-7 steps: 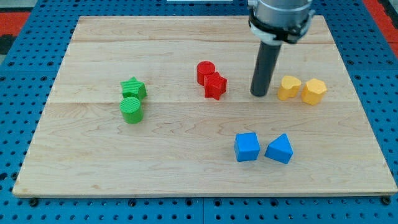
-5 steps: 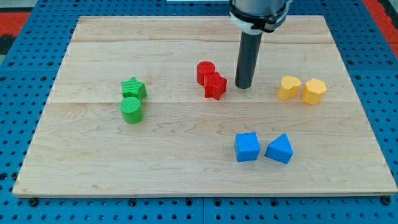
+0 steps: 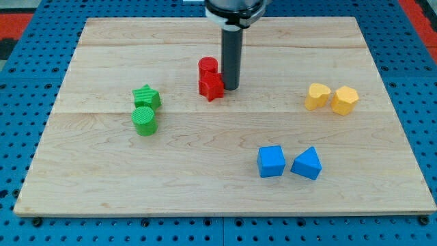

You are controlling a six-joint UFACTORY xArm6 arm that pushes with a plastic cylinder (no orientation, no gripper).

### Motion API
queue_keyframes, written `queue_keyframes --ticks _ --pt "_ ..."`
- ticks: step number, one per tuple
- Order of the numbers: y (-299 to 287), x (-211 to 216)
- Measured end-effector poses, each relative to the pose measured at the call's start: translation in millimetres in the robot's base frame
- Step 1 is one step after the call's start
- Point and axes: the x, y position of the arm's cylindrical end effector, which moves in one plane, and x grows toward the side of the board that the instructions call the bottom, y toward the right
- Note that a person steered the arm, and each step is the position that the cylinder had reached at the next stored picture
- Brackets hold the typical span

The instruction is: Separate the red blocks from each other

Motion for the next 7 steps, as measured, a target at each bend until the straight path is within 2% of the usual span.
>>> queue_keyframes --ticks 1,3,4,5,6,7 --pt "0.3 -27.4" --pt "-36.5 7.7" --pt "2.3 8.2" --pt "12.5 -30.6" --pt "41.7 -88.2" --pt "-33.7 -107.8"
